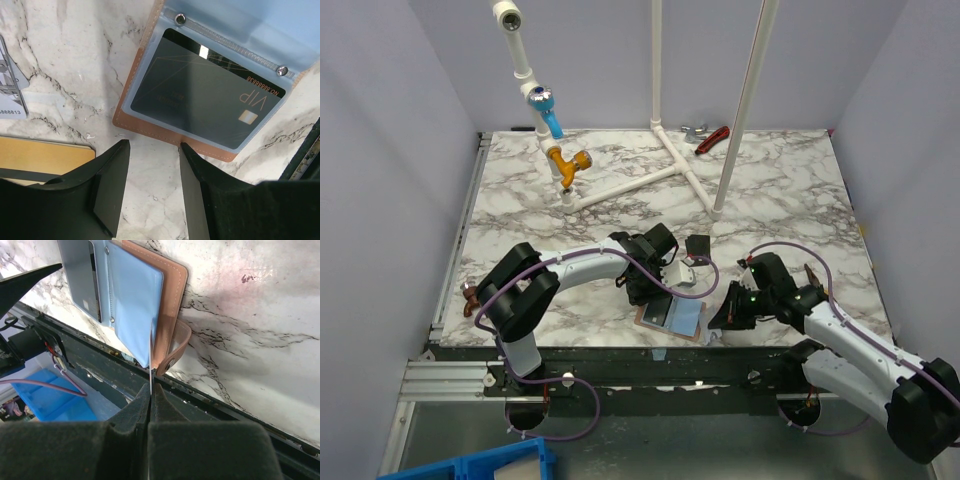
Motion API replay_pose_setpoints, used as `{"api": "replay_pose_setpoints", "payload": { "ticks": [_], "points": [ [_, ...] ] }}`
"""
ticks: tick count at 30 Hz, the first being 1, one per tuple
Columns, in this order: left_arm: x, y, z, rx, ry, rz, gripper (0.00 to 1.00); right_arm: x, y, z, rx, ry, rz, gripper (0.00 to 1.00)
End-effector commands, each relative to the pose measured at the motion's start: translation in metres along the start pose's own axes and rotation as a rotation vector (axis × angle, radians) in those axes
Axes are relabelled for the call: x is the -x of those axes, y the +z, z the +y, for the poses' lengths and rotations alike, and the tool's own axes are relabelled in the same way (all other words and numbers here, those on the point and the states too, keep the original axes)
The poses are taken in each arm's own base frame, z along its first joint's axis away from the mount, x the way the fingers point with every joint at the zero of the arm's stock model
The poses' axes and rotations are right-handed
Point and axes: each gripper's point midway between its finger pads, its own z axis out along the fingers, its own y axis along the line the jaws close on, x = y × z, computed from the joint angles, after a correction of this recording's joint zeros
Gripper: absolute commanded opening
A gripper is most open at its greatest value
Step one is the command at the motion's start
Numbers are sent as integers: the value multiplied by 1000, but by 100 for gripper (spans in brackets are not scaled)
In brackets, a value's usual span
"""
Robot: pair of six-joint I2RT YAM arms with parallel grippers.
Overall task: Put the credit cards into the card holder
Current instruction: Turn over the card slot in the card holder.
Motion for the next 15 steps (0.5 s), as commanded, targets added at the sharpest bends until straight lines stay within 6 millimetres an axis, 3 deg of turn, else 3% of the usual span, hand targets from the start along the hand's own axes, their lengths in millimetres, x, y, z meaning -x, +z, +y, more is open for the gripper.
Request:
{"api": "replay_pose_setpoints", "payload": {
  "ticks": [1,15],
  "points": [
    [7,-1,6,21,15,-5,46,-5,4,-2,18,0,25,1],
    [7,-1,9,31,19,1,45,-7,0,-8,-18,18,11,1]
  ]
}}
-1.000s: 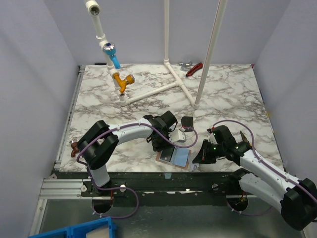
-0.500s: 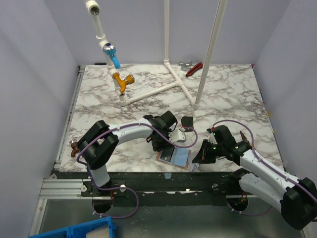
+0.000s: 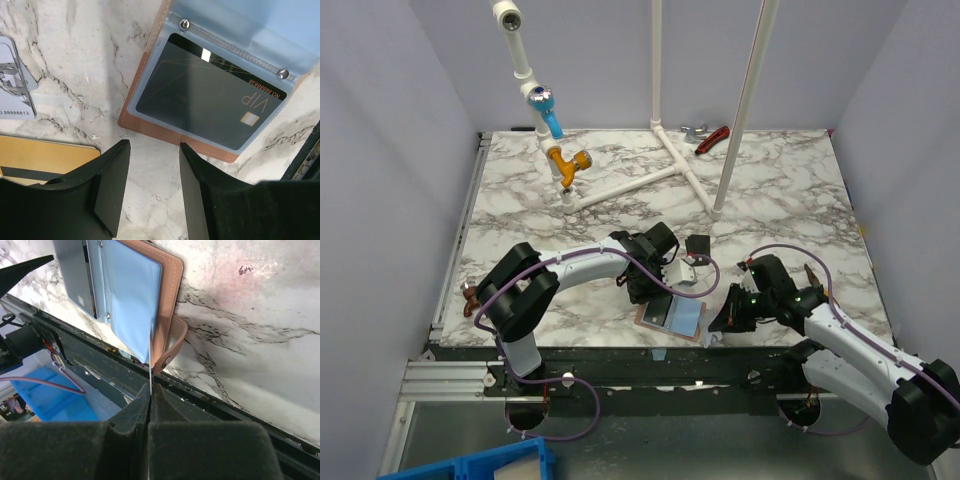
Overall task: Put the credit cards into the card holder
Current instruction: Turn over the card slot in the card holder.
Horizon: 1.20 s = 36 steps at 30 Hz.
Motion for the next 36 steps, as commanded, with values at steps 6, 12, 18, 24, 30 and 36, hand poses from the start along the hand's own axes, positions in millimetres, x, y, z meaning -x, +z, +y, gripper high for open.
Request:
{"api": "replay_pose_setpoints", "payload": {
  "ticks": [6,12,18,24,30,36],
  "points": [
    [5,0,6,19,14,6,45,-1,-5,-1,-10,5,-10,1],
    [5,0,7,20,16,7,45,-1,-4,0,-4,-4,-2,1],
    [5,-1,6,20,18,7,45,-1,-5,-1,-13,1,-11,1],
    [5,0,7,21,17,7,45,-2,-4,0,1,-7,-1,1],
    [5,-1,7,23,18,7,45,1,-6,9,35,-27,-6,1],
    [5,-1,7,24,17,7,45,-1,-7,14,62,-33,-3,1]
  ]
}}
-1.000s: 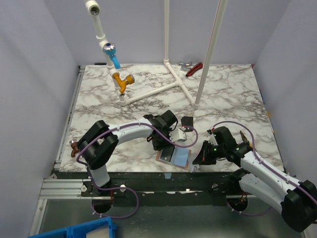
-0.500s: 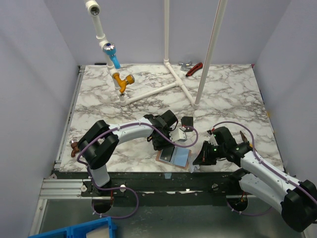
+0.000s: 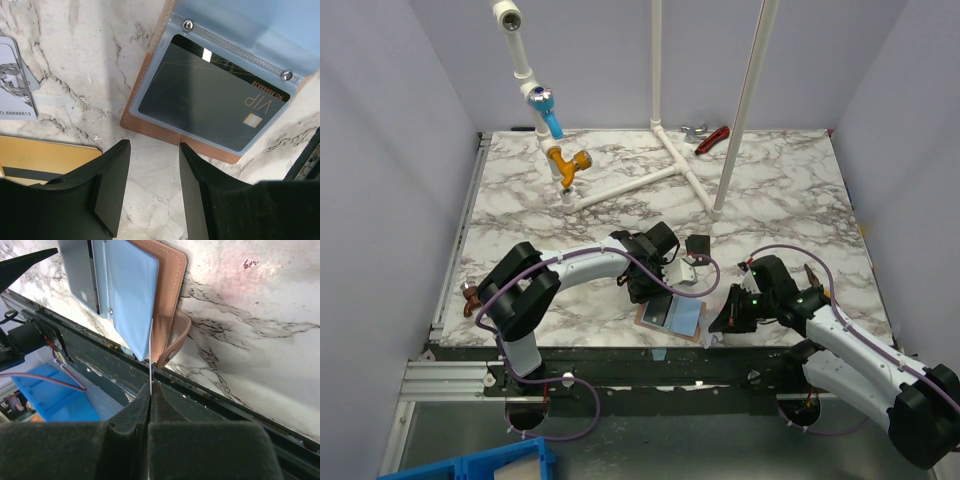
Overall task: Put the credit cards into the card holder
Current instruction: Turn over the card slot in the card holder.
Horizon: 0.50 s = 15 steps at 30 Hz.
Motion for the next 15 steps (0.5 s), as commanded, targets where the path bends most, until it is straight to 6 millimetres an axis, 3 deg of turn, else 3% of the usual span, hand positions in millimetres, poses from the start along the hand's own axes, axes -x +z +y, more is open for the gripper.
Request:
{"api": "replay_pose_setpoints", "payload": {
  "ticks": [1,15],
  "points": [
    [6,-2,6,20,17,0,45,2,-3,12,55,-28,-3,1],
    [4,-1,5,20,20,6,45,2,-5,16,71,-38,0,1]
  ]
}}
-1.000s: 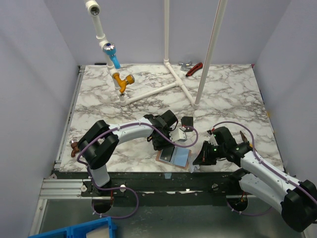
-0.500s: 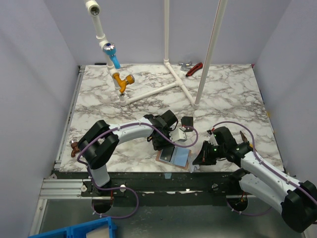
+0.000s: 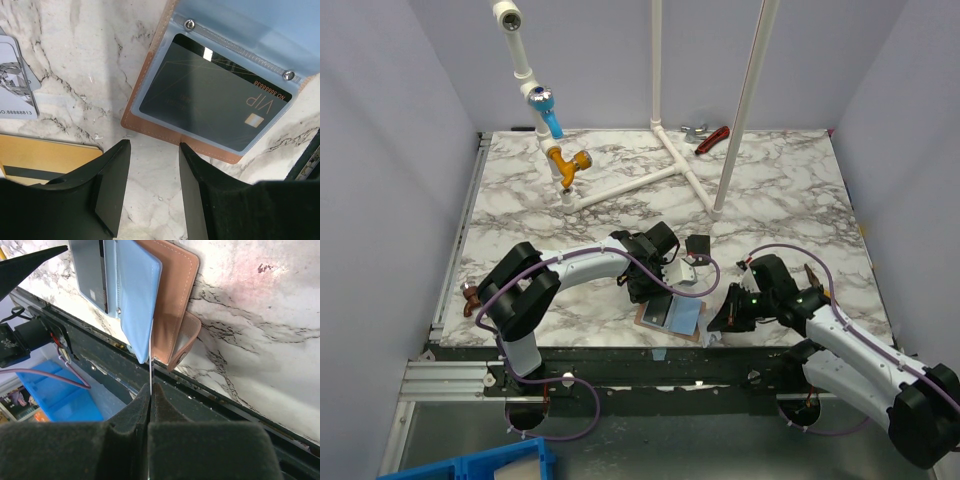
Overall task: Put the credit cards into the card holder
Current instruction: Turn over the card slot in the card holder.
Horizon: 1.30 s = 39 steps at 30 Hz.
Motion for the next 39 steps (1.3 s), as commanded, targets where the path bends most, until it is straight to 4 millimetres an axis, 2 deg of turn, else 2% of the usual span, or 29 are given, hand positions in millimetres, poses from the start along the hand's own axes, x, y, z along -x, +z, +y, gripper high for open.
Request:
{"api": "replay_pose_setpoints", "payload": {
  "ticks": [1,16,23,39],
  "points": [
    [5,-1,5,17,19,2,45,2,-6,11,41,-30,-8,1],
    [5,-2,4,11,16,1,44,2,-10,0,-36,-13,-14,1],
    [4,-2,3,9,17,4,44,4,-13,4,-22,-19,-37,1],
    [5,-2,4,9,13,6,44,-1,-3,0,-4,-14,2,1]
  ]
}}
